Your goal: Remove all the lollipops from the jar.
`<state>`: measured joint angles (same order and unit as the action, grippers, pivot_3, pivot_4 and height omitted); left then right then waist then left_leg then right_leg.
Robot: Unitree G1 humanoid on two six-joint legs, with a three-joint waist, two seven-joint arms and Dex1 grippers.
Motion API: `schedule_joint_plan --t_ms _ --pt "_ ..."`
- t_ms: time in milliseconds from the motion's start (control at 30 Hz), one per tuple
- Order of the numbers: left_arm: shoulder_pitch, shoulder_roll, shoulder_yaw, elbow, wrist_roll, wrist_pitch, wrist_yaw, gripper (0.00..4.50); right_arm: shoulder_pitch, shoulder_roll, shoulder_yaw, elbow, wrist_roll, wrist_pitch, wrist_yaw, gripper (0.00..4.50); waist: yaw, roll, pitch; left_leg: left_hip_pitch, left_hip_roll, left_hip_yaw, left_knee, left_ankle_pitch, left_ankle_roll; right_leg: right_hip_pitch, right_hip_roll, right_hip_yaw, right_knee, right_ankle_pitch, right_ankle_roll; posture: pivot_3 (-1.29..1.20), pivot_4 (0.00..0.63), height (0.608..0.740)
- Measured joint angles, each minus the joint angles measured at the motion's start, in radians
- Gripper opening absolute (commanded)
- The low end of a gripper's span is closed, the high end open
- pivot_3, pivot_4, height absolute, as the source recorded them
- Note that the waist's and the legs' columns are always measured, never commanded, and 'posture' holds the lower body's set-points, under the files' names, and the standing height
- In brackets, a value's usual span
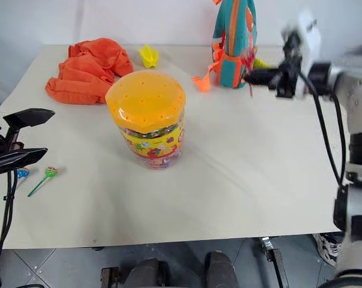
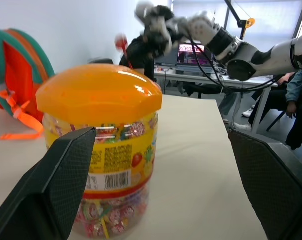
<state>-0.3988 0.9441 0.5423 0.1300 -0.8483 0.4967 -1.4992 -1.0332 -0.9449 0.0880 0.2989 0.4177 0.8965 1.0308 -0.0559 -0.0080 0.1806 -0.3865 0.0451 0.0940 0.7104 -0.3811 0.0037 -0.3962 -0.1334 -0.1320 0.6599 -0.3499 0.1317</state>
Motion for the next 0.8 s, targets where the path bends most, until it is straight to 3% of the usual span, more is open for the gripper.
schedule_joint_plan --t_ms 300,400,533,767,800 --pt "0.019 -0.001 -0.004 -0.001 -0.001 0.005 0.040 4.50 0.175 -0.008 0.058 0.117 -0.141 0.001 -0.065 0.04 0.001 0.001 0.001 0.000 0.000 0.001 0.000 0.000 0.000 -0.001 0.000 0.000 -0.001 0.000 0.000 0.00 0.150 0.740" --pt "0.046 -0.002 -0.003 -0.013 -0.001 0.010 0.061 4.50 0.200 0.020 0.055 0.155 -0.163 -0.004 -0.098 0.71 0.000 0.002 0.001 0.000 0.000 0.002 0.000 0.000 0.000 -0.001 0.000 0.000 -0.001 0.000 0.000 0.00 0.150 0.740" --pt "0.078 -0.002 -0.003 -0.033 0.011 0.018 0.108 4.50 0.231 0.035 0.026 0.148 -0.162 -0.009 -0.099 1.98 0.005 0.002 0.001 -0.001 0.000 0.001 0.001 0.000 0.000 -0.001 -0.001 0.001 -0.001 0.000 0.000 0.00 0.150 0.740" --pt "0.116 -0.018 -0.001 -0.078 0.039 -0.004 0.213 4.50 0.331 0.024 -0.074 -0.009 -0.103 0.001 -0.065 4.33 0.012 0.002 0.001 -0.001 0.000 0.001 0.001 0.000 0.000 -0.001 -0.001 0.001 -0.001 0.000 0.000 0.00 0.150 0.740" --pt "0.121 -0.034 -0.001 -0.087 0.052 -0.017 0.245 4.50 0.365 0.018 -0.108 -0.054 -0.076 -0.004 -0.043 4.48 0.017 0.002 0.001 -0.001 0.000 0.001 0.001 0.000 0.000 -0.001 -0.001 0.001 -0.001 0.000 0.000 0.00 0.150 0.740"
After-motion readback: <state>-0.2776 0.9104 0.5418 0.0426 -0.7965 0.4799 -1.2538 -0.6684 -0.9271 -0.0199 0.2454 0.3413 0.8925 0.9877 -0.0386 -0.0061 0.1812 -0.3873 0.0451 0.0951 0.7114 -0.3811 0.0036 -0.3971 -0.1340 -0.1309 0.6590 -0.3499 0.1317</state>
